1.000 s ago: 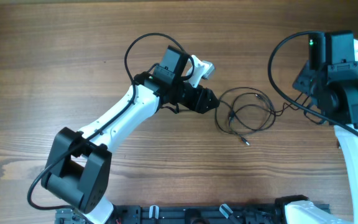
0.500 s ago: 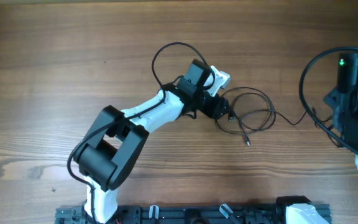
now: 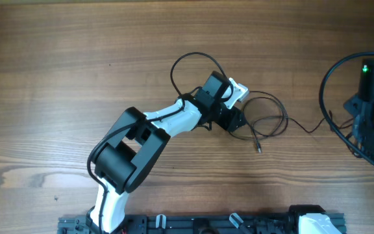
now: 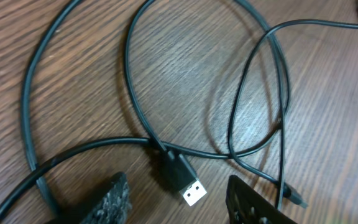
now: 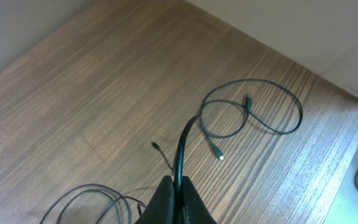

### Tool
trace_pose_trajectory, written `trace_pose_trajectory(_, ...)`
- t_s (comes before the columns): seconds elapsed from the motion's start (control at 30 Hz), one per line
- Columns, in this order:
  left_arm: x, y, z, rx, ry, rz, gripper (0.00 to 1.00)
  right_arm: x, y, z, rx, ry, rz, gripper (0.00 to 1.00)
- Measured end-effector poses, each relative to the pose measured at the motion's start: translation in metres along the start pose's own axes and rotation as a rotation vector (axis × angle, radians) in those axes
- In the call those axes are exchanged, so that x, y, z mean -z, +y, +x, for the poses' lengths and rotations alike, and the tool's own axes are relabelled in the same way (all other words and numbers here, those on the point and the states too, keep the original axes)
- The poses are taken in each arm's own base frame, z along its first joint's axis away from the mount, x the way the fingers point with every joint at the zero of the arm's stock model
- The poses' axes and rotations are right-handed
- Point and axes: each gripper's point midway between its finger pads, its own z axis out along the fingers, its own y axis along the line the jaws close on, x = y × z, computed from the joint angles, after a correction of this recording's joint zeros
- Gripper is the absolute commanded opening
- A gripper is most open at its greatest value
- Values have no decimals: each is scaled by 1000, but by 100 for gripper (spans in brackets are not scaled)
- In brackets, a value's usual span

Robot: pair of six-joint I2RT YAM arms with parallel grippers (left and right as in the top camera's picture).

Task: Untangle cables

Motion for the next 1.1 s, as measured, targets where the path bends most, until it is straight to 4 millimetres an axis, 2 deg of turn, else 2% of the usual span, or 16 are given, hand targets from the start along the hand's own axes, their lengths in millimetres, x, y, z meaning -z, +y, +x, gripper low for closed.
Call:
trace_pose_trajectory(0.17, 9, 20, 0, 23, 22, -122, 49, 0, 1, -2, -6, -6, -5, 4)
trace_pose_trajectory(0.23, 17, 37, -1, 55, 17, -156, 49, 0, 2, -3, -10, -10, -9, 4)
trace_pose_trajectory(0.43, 85, 146, 0, 285, -39, -311, 47, 0, 4, -5, -18, -18, -16, 4)
trace_pose_trajectory(0.53, 111, 178, 8, 369, -53, -350, 47, 1, 14, -8, -33, -25, -60, 4)
trace_pose_trajectory(0.63, 126, 194, 16, 427, -55, -354, 49, 2, 30, -17, -38, -45, -138, 4)
trace_pose_trajectory(0.77, 128, 195, 18, 437, -55, -347, 49, 15, 40, -35, -30, -95, -202, 4)
trace_pose_trajectory(0.83, 129, 195, 17, 438, -55, -347, 49, 44, 26, -62, -48, -174, -209, 4)
trace_pose_trajectory(0.93, 128, 195, 17, 438, -55, -347, 49, 92, -17, -95, -123, -306, -170, 4)
trace_pose_trajectory(1.0, 129, 195, 17, 438, -55, -347, 49, 112, -44, -103, -170, -368, -136, 4)
trace_pose_trajectory(1.07, 129, 195, 17, 438, -55, -347, 49, 120, -73, -97, -224, -387, -65, 4)
trace_pose_trajectory(1.1, 129, 195, 17, 438, -55, -347, 49, 121, -78, -95, -235, -388, -47, 4)
